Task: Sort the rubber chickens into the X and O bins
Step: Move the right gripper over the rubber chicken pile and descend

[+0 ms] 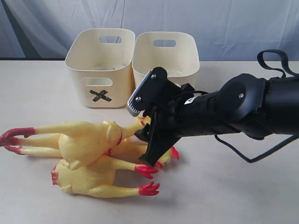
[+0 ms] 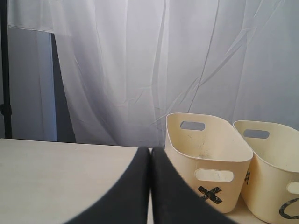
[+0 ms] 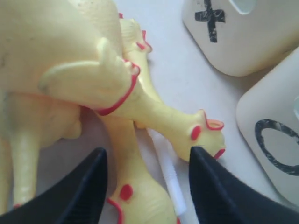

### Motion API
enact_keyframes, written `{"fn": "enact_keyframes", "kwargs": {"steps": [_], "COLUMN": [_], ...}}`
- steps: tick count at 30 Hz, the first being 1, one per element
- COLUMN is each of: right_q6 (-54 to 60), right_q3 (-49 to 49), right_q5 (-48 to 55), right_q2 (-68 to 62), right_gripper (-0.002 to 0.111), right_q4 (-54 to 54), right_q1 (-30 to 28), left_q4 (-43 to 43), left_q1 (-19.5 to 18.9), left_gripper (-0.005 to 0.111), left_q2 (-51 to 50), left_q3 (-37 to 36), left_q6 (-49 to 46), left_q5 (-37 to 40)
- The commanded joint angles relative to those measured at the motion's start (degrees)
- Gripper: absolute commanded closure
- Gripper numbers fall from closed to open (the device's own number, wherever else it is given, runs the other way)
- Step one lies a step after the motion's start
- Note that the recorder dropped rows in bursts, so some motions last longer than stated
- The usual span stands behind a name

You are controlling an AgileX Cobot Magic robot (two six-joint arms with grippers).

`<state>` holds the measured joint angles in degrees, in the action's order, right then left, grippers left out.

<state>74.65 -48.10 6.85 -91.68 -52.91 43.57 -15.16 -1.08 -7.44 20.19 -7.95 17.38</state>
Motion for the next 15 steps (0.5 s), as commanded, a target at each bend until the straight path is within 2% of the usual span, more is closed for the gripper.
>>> {"fn": "enact_keyframes", "kwargs": {"steps": [1, 8, 15], "right_q6": [0.4, 0.4, 0.4], "right_q3": [-1.0, -5.1, -7.5], "right_q5": [-1.5, -0.6, 2.0], "right_q2": [-0.4, -4.2, -7.4], "right_gripper": [0.057, 0.057, 0.057], "right_q4": [0.2, 5.5, 19.3], "right_q1": [-0.1, -0.1, -0.1], "left_q4": [0.0, -0.4, -0.4], "left_q1": [0.1, 0.1, 0.1], "left_gripper": [0.106, 0.106, 0.106], "left_q2": [-0.1, -0.1, -0.1], "left_q3": [0.4, 0.4, 0.4], "left_q6": [0.2, 0.3, 0.3], "left_q5": [-0.5, -0.5, -0.5]}}
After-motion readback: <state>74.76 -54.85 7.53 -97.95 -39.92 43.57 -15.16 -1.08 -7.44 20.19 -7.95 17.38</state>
